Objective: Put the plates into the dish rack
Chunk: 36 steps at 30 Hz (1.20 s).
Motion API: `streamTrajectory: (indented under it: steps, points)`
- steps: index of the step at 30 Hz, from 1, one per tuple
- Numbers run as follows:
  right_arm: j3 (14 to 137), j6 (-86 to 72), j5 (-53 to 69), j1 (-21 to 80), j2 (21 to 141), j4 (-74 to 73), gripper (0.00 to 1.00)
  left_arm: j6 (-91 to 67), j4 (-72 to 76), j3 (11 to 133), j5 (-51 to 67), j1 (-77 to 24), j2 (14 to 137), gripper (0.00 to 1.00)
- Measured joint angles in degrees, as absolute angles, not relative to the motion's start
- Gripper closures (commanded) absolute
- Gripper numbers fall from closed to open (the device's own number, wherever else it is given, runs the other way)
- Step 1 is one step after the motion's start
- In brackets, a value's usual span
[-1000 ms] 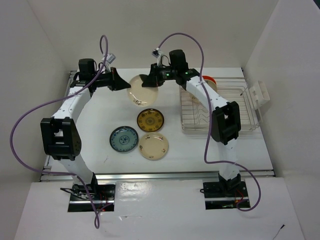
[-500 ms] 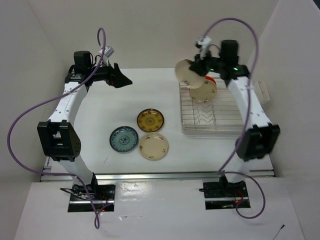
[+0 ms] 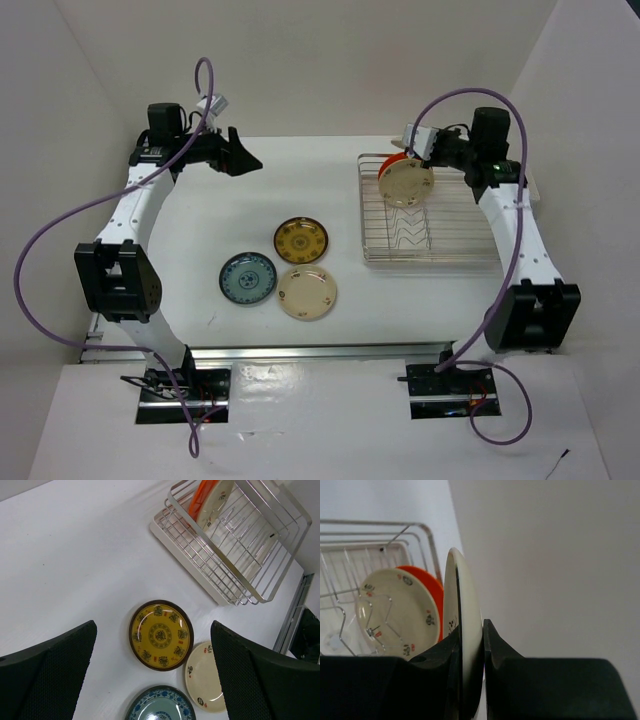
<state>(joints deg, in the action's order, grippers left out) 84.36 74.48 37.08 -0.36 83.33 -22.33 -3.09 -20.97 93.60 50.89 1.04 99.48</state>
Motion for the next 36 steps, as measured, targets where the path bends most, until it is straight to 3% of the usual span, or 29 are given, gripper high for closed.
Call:
streamTrajectory:
  steps: [10, 35, 36]
  points:
    - [85.60, 87.39, 40.32, -0.43, 92.99, -30.22, 1.00, -2.87, -22.50, 93.65, 48.58, 1.17, 101.27, 0.00]
    - [82.91, 82.32, 41.23, -0.43, 98.98, -30.41, 1.00, -1.91, -25.28, 94.41, 47.70, 2.96, 105.67, 0.00]
    - [82.91, 82.19, 41.23, -0.43, 99.55, -30.52, 0.81, -1.93, -25.28, 94.41, 47.66, 2.96, 105.82, 0.00]
